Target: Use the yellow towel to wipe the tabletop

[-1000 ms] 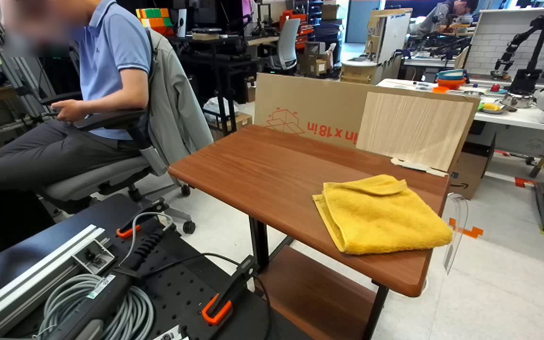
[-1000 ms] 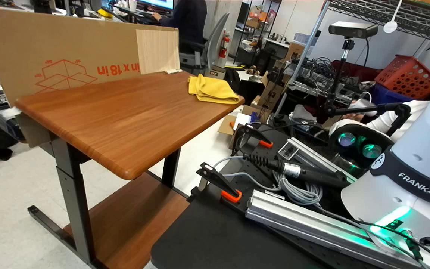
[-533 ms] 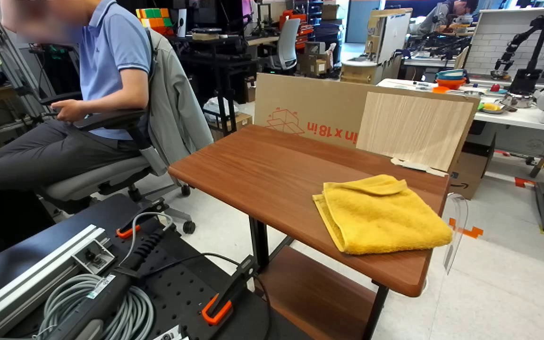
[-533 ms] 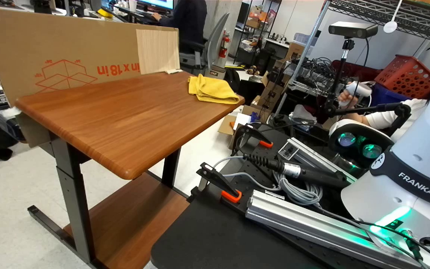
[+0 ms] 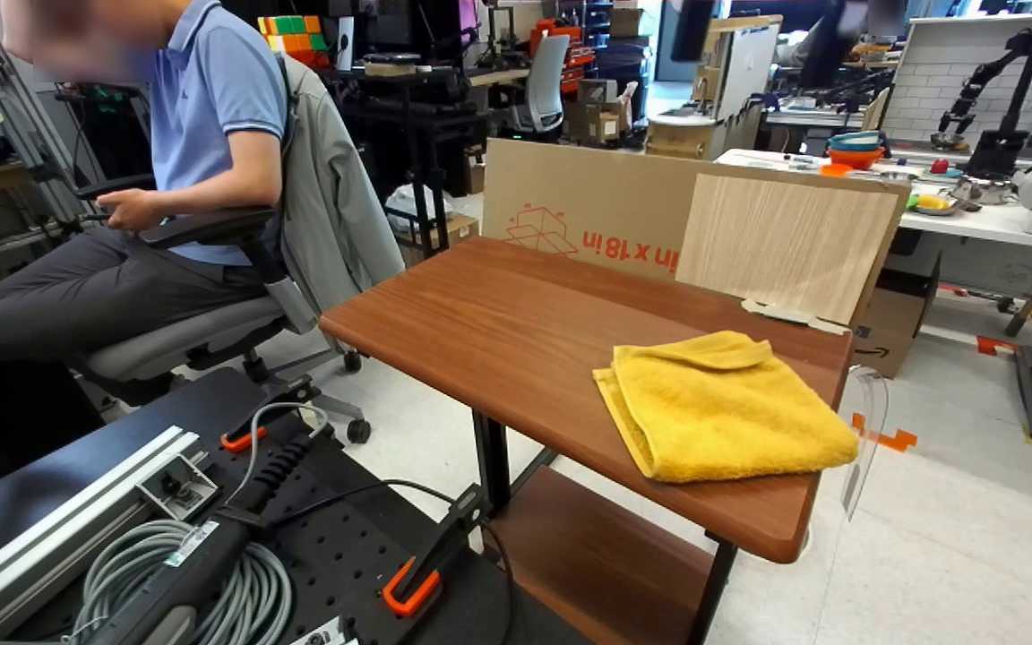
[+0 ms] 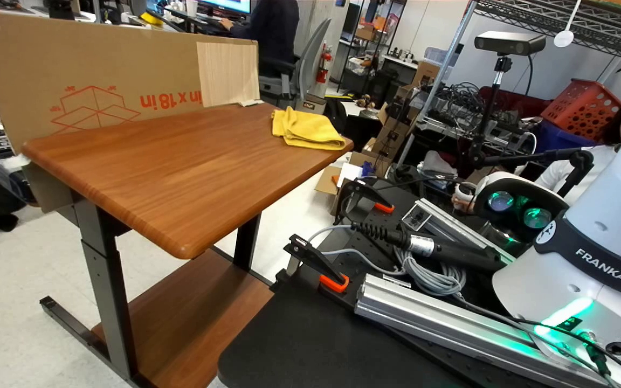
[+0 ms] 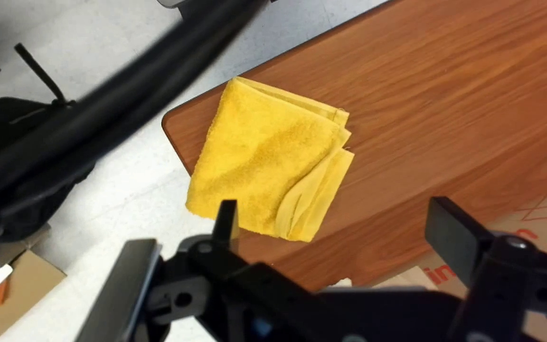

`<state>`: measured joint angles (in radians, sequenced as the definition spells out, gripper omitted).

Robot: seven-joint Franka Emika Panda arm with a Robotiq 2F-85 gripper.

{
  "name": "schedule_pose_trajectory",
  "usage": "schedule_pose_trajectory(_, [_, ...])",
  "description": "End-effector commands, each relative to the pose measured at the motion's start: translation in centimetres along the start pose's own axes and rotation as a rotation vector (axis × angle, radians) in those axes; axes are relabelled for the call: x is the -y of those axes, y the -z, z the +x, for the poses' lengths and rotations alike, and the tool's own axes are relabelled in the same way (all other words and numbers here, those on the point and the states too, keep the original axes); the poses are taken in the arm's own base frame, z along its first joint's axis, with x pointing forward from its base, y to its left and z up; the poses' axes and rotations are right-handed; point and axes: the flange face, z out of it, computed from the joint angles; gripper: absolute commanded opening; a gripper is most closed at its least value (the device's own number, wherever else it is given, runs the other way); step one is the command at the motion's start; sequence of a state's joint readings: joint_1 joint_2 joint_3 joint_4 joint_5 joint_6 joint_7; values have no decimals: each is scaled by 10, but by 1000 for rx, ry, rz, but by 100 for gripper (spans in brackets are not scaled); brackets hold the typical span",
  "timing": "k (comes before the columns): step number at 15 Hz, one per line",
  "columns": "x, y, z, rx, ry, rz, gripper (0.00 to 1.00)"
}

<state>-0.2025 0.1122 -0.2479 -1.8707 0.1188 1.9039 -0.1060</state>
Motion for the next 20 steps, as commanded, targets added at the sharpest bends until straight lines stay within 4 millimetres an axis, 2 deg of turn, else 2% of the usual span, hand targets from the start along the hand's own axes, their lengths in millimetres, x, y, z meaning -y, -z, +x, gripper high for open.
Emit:
schedule_pose_trajectory(1, [-29,-57,64,33,-194,30,100])
schedule_pose_trajectory(7, [-56,-155,143,37,-472,-37,100])
schedule_pose_trajectory(9, [-58,-183,159,32,-536,-84,100])
schedule_pose_trajectory(11, [-53,-207,167,33,-569,-134,100])
schedule_pose_trajectory(13, [-47,-221,172,48,-591,-158,100])
schedule_pose_trajectory(15, [-48,-224,161,70,-575,-132,100])
schedule_pose_trajectory(16, [-46,-227,164,68,-580,-137,100])
schedule_pose_trajectory(20, [-45,-222,167,62,-584,-138,100])
